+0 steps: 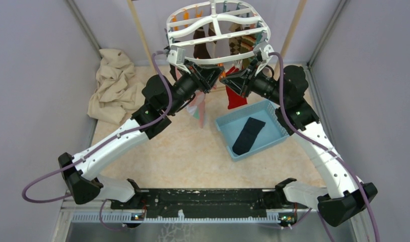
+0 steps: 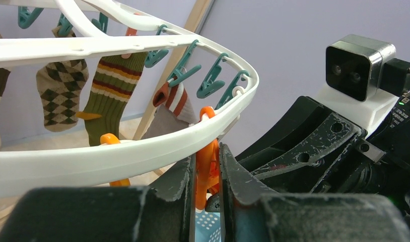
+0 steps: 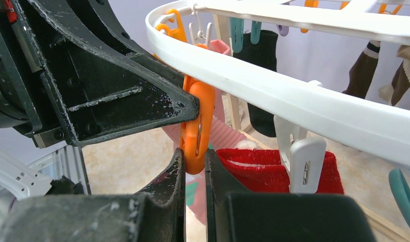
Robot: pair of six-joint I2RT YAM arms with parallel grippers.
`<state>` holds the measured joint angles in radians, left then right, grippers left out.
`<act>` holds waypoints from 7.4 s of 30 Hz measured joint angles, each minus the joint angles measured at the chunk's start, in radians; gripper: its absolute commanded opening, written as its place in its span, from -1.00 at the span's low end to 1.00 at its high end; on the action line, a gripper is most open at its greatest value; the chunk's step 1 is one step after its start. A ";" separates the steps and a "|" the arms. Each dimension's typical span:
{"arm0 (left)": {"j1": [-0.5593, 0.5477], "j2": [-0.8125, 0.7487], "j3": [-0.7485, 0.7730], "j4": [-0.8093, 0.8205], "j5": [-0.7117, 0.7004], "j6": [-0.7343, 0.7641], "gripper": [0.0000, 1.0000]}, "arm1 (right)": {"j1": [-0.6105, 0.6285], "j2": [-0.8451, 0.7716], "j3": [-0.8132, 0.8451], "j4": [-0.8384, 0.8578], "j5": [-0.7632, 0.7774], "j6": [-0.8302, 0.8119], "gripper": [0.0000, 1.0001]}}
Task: Clip the socks to the hanger
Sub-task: Open the clamp at the hanger, then adjust the sock in the bin.
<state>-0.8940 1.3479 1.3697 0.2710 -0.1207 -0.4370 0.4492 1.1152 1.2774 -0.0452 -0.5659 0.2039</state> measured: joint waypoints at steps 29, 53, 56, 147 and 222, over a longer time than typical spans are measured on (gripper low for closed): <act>-0.003 0.015 0.000 -0.002 -0.043 -0.027 0.19 | 0.004 0.000 0.000 -0.030 0.100 -0.089 -1.00; -0.003 0.091 0.019 0.001 -0.141 -0.072 0.05 | 0.081 0.042 0.002 -0.075 0.266 -0.224 -1.00; -0.003 0.091 0.019 0.001 -0.145 -0.072 0.00 | 0.081 0.042 0.002 -0.079 0.276 -0.231 -1.00; -0.002 -0.025 -0.117 0.042 -0.167 0.011 -1.00 | -0.186 0.429 -0.477 -0.171 0.892 0.316 0.18; -0.002 -0.026 -0.117 0.036 -0.166 0.008 -1.00 | 0.491 -0.032 -0.615 -0.102 0.872 -0.115 -1.00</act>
<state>-0.8963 1.3216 1.2526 0.3069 -0.2867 -0.4286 0.9398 1.0832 0.6621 -0.1471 0.3058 0.0891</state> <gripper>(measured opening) 0.051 0.007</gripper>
